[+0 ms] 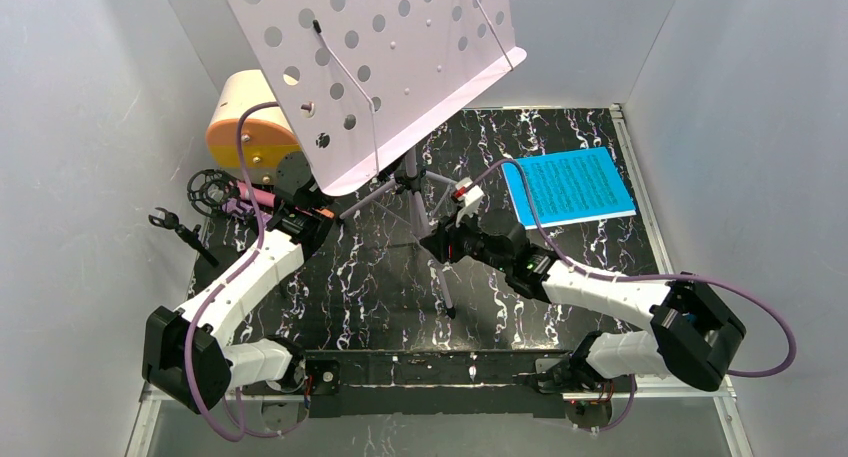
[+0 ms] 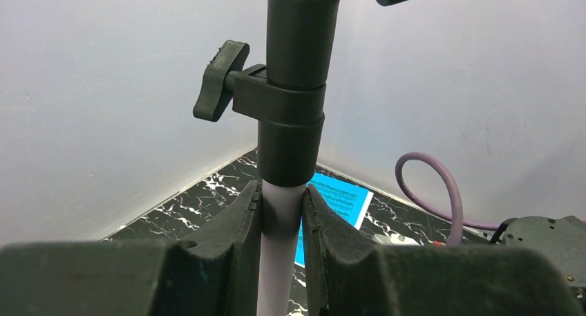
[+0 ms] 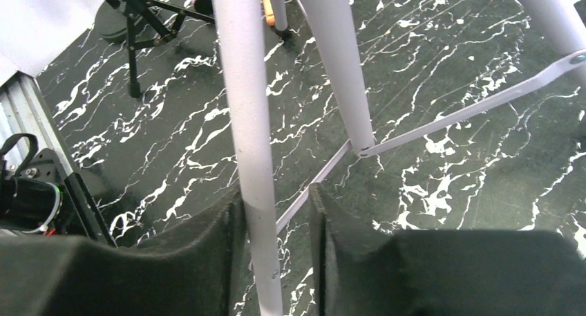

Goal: Pack up the instrument practice props
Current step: Close the music stand at the center of the board, then place the music stand at the center of the board.

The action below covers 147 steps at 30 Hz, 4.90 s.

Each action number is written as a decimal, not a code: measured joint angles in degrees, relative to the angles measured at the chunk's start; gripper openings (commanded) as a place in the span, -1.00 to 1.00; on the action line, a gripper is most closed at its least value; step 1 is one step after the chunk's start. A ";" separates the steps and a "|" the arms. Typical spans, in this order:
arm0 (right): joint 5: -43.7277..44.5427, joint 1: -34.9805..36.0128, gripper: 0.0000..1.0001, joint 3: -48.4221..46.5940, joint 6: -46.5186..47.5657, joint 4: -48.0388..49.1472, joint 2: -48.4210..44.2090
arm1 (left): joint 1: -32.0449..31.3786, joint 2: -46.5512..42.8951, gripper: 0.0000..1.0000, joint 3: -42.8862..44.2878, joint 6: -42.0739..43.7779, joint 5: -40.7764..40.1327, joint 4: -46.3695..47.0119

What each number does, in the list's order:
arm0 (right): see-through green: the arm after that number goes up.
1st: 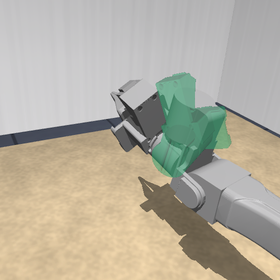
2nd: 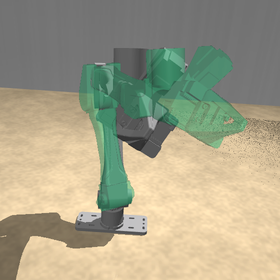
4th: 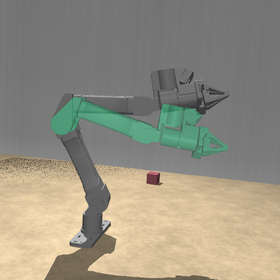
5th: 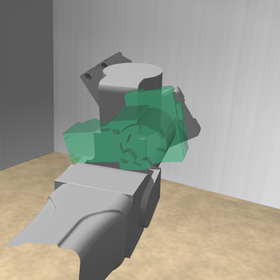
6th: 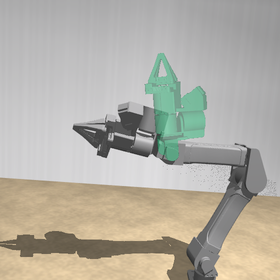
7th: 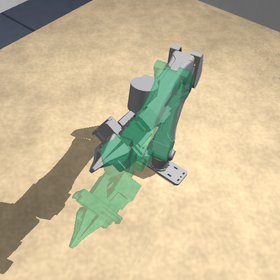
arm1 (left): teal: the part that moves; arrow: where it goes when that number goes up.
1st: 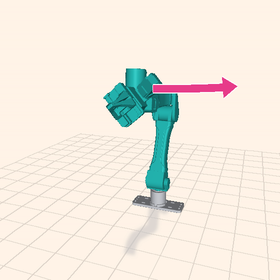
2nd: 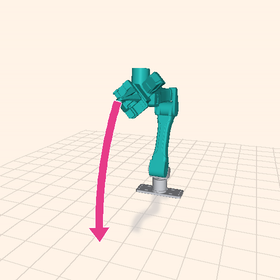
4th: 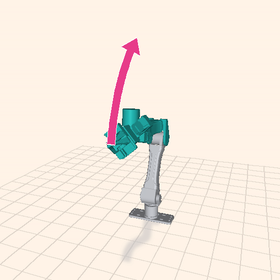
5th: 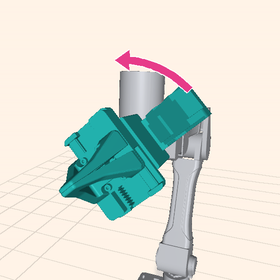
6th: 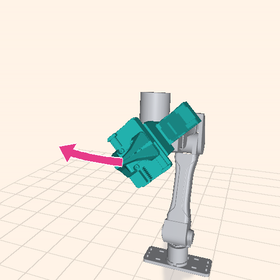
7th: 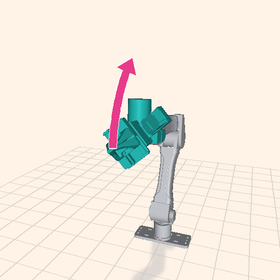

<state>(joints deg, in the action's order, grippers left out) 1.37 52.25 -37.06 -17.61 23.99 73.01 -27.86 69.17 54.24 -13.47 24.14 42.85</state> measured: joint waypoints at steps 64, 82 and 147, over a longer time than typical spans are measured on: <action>4.59 0.37 -0.97 2.32 11.19 27.21 7.06 | -3.54 2.27 -1.00 -1.27 -0.59 -2.32 1.33; 1.51 1.07 -0.97 -0.35 14.43 28.41 9.97 | -4.59 -3.78 -1.00 -6.97 -0.72 -8.44 1.68; -7.96 0.00 -0.69 -4.20 -2.19 11.72 11.17 | -5.20 -1.86 -1.00 -3.28 -23.69 -19.45 -14.91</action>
<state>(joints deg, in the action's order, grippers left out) -6.59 52.25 -41.25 -19.79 35.70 84.18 -33.06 67.31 50.96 -37.17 4.69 27.94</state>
